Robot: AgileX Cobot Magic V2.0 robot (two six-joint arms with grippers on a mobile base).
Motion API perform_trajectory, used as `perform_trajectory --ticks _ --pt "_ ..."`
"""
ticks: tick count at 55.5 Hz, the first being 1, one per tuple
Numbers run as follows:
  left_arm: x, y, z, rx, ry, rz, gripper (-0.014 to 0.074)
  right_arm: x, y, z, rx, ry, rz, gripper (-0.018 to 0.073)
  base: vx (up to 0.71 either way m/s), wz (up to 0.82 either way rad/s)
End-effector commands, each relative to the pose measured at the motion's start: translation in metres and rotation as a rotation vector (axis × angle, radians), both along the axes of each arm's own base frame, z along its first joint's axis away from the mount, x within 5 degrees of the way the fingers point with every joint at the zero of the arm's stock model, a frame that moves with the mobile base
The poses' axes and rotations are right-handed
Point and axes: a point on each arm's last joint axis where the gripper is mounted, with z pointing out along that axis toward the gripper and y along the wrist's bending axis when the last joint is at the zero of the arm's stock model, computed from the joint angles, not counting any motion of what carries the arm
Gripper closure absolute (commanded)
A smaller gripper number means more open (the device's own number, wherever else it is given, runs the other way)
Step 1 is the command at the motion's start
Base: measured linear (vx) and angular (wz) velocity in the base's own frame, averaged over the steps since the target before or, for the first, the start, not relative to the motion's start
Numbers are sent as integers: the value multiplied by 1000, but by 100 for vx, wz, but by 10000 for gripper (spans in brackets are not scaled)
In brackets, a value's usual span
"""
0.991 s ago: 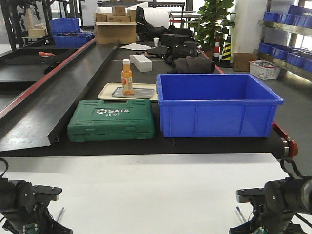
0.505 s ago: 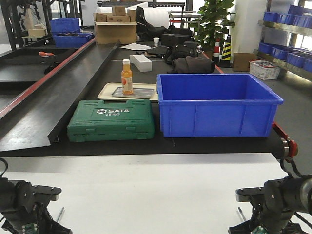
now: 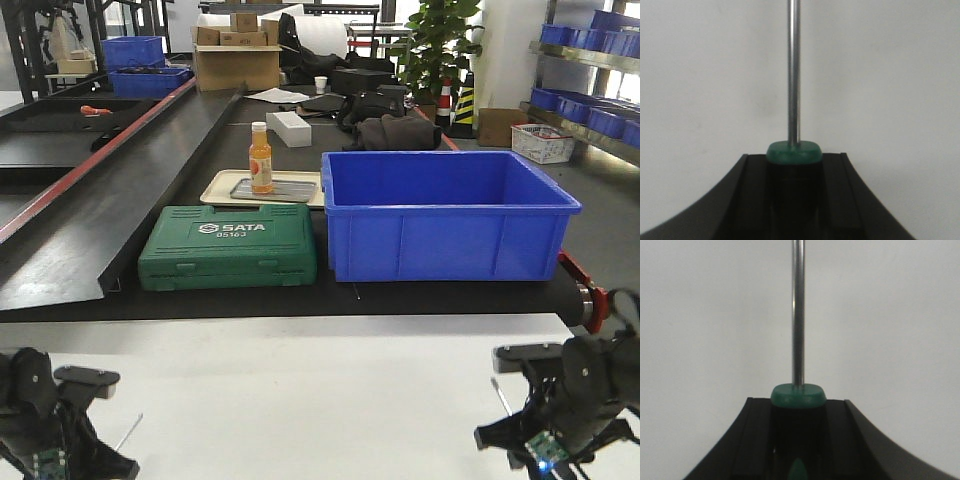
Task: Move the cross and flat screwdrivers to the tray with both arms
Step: 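Lift both screwdrivers upright off the table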
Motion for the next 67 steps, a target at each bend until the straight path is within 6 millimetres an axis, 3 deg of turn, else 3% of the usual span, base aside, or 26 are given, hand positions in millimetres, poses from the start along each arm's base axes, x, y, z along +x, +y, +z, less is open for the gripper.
perform_trajectory --ticks 1,10,15,23,32,44,58,67 --pt "-1 -2 70 -37 -252 9 600 -7 9 72 19 -243 44 570 0 0" --pt "-19 -2 135 -105 -483 43 599 -29 25 124 53 -409 89 570 0 0" --pt "-40 -1 175 -157 -631 64 599 -43 37 151 82 -507 119 570 0 0" --pt "-79 3 211 -205 -816 94 599 -66 51 185 125 -632 164 570 0 0" --pt "-123 8 228 -220 -919 96 599 -91 64 217 189 -771 216 568 0 0" --pt "-160 12 254 -238 -1028 88 599 -110 66 231 251 -796 215 568 0 0" --pt "-167 11 254 -259 -985 84 599 -134 56 220 269 -897 202 568 0 0" --pt "-167 10 253 -262 -982 85 599 -138 54 220 262 -926 212 567 0 0"
